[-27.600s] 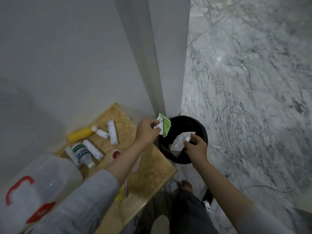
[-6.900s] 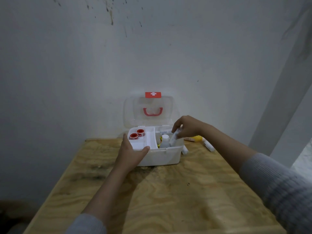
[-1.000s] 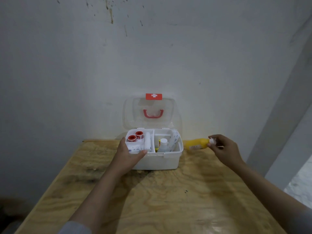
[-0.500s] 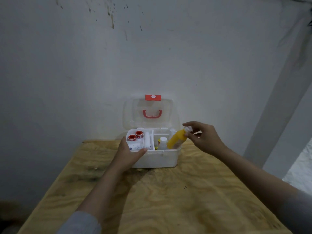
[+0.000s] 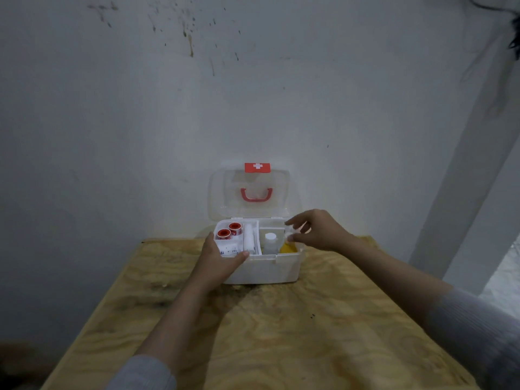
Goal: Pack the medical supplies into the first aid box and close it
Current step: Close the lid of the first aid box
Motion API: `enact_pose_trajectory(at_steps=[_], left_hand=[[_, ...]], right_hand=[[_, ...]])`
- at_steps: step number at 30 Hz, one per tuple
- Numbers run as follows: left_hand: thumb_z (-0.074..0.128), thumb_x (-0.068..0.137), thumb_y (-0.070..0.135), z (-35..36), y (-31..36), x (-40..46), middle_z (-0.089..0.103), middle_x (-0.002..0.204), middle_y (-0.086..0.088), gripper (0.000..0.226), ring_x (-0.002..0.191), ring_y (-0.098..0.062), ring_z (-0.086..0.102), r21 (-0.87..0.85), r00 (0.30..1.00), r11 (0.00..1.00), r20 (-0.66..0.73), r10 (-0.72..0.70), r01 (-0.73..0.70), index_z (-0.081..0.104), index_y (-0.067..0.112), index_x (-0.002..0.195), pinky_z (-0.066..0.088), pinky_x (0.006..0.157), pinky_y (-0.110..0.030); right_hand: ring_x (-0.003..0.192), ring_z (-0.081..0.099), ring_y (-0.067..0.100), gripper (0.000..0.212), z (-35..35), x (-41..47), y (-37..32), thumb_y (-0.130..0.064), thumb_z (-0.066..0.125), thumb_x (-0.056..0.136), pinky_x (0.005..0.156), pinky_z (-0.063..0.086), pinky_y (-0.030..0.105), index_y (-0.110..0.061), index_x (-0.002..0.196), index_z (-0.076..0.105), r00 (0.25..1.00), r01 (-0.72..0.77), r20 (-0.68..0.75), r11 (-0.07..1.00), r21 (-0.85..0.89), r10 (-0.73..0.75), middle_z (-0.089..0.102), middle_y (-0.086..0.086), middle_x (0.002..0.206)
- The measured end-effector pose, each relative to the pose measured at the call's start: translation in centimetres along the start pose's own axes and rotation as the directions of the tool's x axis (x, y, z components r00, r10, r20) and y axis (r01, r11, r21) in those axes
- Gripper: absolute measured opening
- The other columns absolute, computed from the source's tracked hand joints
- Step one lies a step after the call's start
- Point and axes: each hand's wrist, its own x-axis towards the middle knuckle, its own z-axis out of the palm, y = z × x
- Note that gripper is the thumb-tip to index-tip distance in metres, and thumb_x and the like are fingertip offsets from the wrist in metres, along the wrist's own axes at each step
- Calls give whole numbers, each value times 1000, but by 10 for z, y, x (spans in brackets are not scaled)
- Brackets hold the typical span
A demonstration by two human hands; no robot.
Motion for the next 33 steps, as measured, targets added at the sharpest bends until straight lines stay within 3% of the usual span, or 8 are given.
enact_pose_trajectory(at_steps=[4,8,13,18,24,29,33], left_hand=[[79,71,41,-1,0,-1,39,145,-2,95,125,-21,45,-2,1000,1000,-6,-4,4,23,22,144,46,93,-35],[79,71,41,-2,1,-2,40,144,-1,94,124,-21,46,-1,1000,1000,8,-7,7,22,22,144,47,93,-35],[79,69,45,-3,2,-3,38,145,-2,97,126,-23,45,17,999,999,17,-27,27,20,24,144,48,97,-41],[79,69,46,-2,4,-2,38,146,-1,97,127,-22,45,33,999,998,17,-48,48,21,26,144,48,95,-40],[79,70,43,0,0,0,40,144,0,94,126,-22,46,18,999,999,17,-32,32,22,26,143,48,94,-39],[79,71,41,0,-1,0,40,143,0,91,117,-16,47,-11,1000,1000,23,-5,5,23,25,142,48,88,-32],[78,72,41,-1,-1,0,36,148,-2,95,126,-22,44,-7,999,1000,32,-19,20,18,23,145,47,92,-35]], right_hand=[[81,65,17,31,-15,20,-15,-26,74,77,74,51,26,-12,105,70,960,68,-275,995,76,-45,68,7,100],[98,61,23,33,-20,53,-30,-20,69,81,82,49,29,-10,112,65,881,173,-436,983,-60,-182,65,11,108],[117,53,29,49,-13,94,-48,-23,66,82,95,46,43,-14,129,52,910,179,-291,912,-370,-296,58,9,130],[120,51,29,48,-8,124,-49,-23,61,87,103,37,47,-19,133,47,962,119,-149,843,-525,-229,56,5,133],[107,60,29,29,-16,123,-45,-20,51,94,86,52,42,-13,120,62,943,148,-230,922,-359,-241,67,10,117],[108,62,24,30,-27,98,-49,-26,57,92,91,46,33,-13,117,66,925,203,-289,964,-173,-246,69,7,117],[94,64,21,25,-23,59,-48,-25,61,89,79,35,19,-14,109,71,882,307,-346,947,-93,-320,74,6,106]])
